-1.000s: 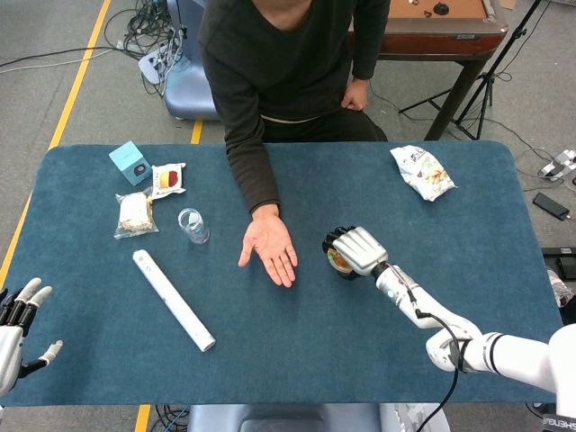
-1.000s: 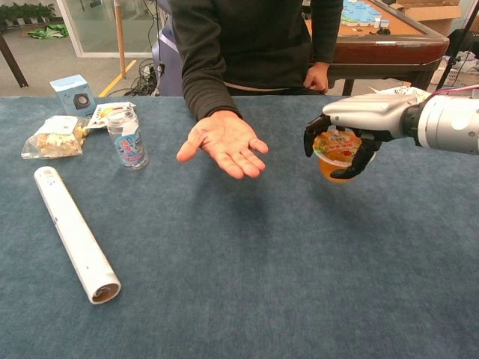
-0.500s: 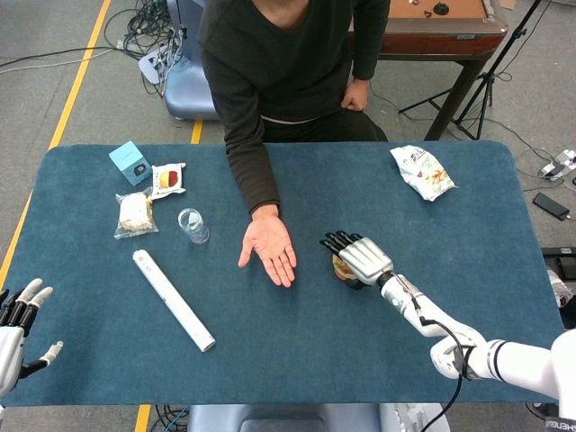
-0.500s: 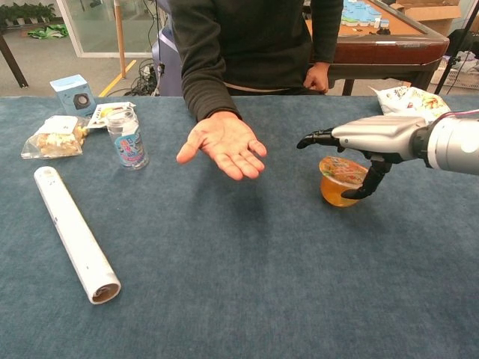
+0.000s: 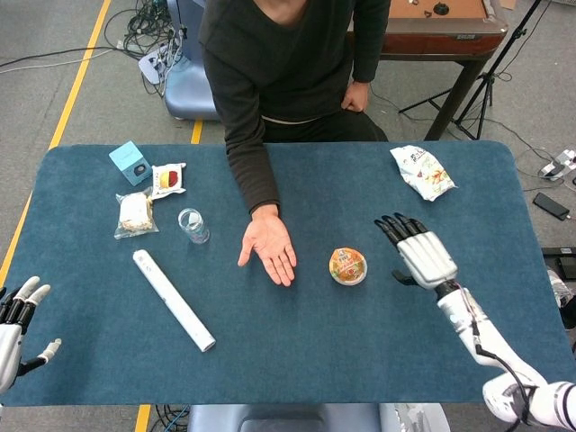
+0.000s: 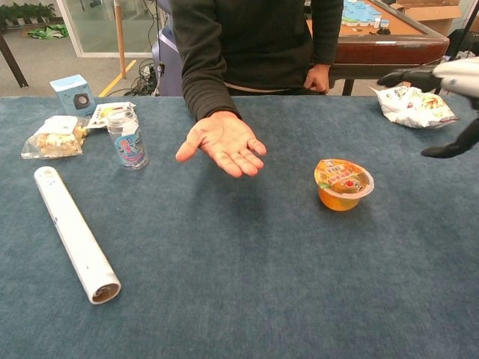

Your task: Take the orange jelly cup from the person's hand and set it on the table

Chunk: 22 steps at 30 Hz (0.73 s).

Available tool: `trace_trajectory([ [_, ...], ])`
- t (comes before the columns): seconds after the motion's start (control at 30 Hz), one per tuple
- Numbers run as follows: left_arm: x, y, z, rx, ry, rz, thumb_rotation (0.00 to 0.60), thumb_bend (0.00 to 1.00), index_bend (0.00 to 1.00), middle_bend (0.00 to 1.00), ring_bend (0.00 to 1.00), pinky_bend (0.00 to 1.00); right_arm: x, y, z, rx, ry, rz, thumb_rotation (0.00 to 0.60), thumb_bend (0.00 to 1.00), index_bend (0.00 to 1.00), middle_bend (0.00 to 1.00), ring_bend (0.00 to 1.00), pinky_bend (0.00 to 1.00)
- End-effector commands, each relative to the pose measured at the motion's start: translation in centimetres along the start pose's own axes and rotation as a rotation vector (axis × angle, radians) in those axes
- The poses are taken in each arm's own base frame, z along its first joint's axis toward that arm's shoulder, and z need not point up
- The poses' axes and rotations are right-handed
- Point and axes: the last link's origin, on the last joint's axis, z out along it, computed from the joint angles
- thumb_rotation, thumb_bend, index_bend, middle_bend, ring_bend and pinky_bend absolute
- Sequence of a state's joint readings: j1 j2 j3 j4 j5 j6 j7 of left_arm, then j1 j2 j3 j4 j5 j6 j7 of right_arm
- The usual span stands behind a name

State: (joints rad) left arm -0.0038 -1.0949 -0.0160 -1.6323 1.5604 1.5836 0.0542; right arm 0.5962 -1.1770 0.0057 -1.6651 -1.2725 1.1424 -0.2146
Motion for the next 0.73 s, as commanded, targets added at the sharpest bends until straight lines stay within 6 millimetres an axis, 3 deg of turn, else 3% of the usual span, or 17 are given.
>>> trace_trajectory([
  [0.03, -0.2, 0.2, 0.2, -0.007, -0.005, -0.002, 0.6, 0.21, 0.14, 0.07, 0.09, 0.02, 0.2, 2.4, -5.5, -0.112, 0.061, 0.009, 0.6, 0.21, 0.0, 0.11, 0.0, 0.15],
  [0.17, -0.3, 0.7, 0.7, -0.025, -0.001, -0.004, 0.6, 0.21, 0.14, 0.07, 0.09, 0.02, -0.2, 3.7, -9.1, -0.19, 0.083, 0.022, 0.6, 0.21, 0.01, 0.12, 0.0, 0.15],
  [0.37, -0.7, 1.5, 1.2, -0.046, -0.009, -0.008, 0.6, 0.21, 0.14, 0.07, 0.09, 0.02, -0.5, 4.5, -13.0, -0.265, 0.133, 0.038, 0.6, 0.21, 0.05, 0.13, 0.01, 0.15],
  [0.53, -0.7, 2.0, 1.4, -0.06, -0.008, -0.009, 0.6, 0.21, 0.14, 0.07, 0.09, 0.02, -0.7, 4.5, -14.1, -0.275, 0.14, 0.04, 0.6, 0.21, 0.08, 0.14, 0.01, 0.15],
  [0.73, -0.6, 2.0, 1.3, -0.058, -0.003, -0.009, 0.6, 0.21, 0.14, 0.07, 0.09, 0.02, -0.8, 4.0, -14.0, -0.247, 0.147, 0.048, 0.6, 0.21, 0.09, 0.14, 0.03, 0.15],
])
